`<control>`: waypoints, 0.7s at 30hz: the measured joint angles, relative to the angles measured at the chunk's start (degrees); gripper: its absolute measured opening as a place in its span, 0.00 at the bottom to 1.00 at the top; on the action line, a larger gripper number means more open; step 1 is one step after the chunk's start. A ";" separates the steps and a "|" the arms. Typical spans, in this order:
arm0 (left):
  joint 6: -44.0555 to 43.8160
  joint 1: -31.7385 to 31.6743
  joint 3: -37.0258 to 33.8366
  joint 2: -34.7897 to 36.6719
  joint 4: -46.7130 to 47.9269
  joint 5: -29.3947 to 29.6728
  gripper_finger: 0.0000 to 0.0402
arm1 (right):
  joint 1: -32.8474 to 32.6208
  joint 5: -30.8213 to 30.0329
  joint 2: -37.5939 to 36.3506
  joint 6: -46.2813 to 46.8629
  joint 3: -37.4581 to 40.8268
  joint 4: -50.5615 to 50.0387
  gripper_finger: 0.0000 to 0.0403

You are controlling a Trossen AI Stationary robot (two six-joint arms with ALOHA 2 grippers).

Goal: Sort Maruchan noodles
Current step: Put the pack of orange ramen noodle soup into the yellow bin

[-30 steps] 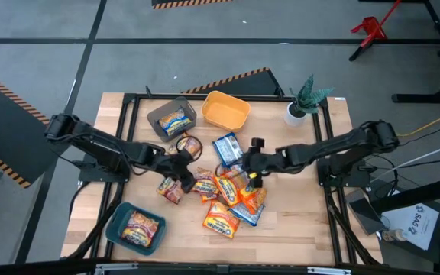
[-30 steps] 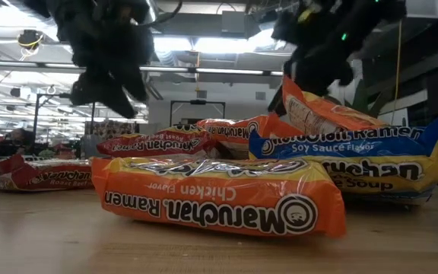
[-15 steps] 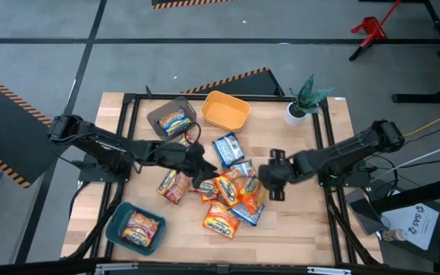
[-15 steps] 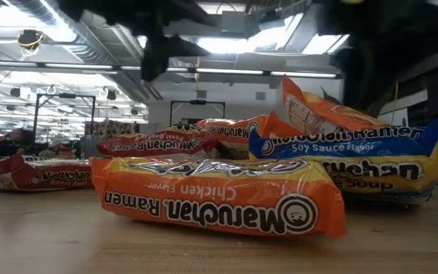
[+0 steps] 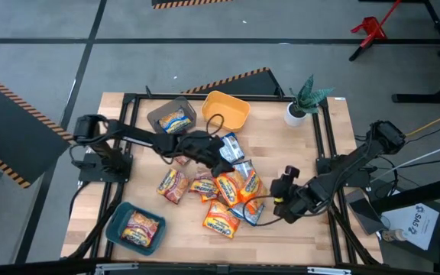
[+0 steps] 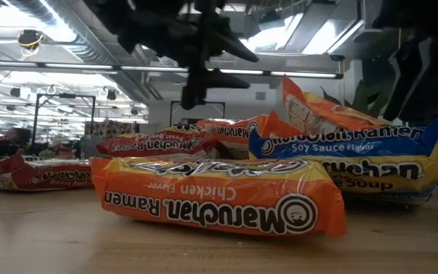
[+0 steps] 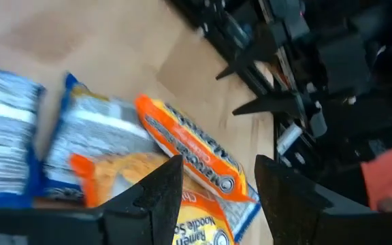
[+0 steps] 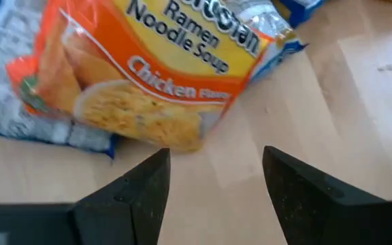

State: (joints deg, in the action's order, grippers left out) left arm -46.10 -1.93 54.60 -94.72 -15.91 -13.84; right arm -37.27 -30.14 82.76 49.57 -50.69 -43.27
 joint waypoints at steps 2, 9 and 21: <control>-0.55 0.07 2.17 -2.59 0.14 -2.58 0.44 | 0.11 -0.32 0.00 0.10 1.47 4.16 0.55; 0.00 0.05 9.94 -8.31 7.32 -4.72 0.44 | 0.11 -0.30 0.44 2.31 4.96 7.55 0.55; 1.35 0.25 14.59 -9.27 18.06 -3.52 0.44 | 0.13 -0.76 0.77 2.68 7.99 13.65 0.55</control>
State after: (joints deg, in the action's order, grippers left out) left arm -44.75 -1.68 69.19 -103.98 2.15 -17.35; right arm -37.15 -30.89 83.53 52.25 -42.70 -29.62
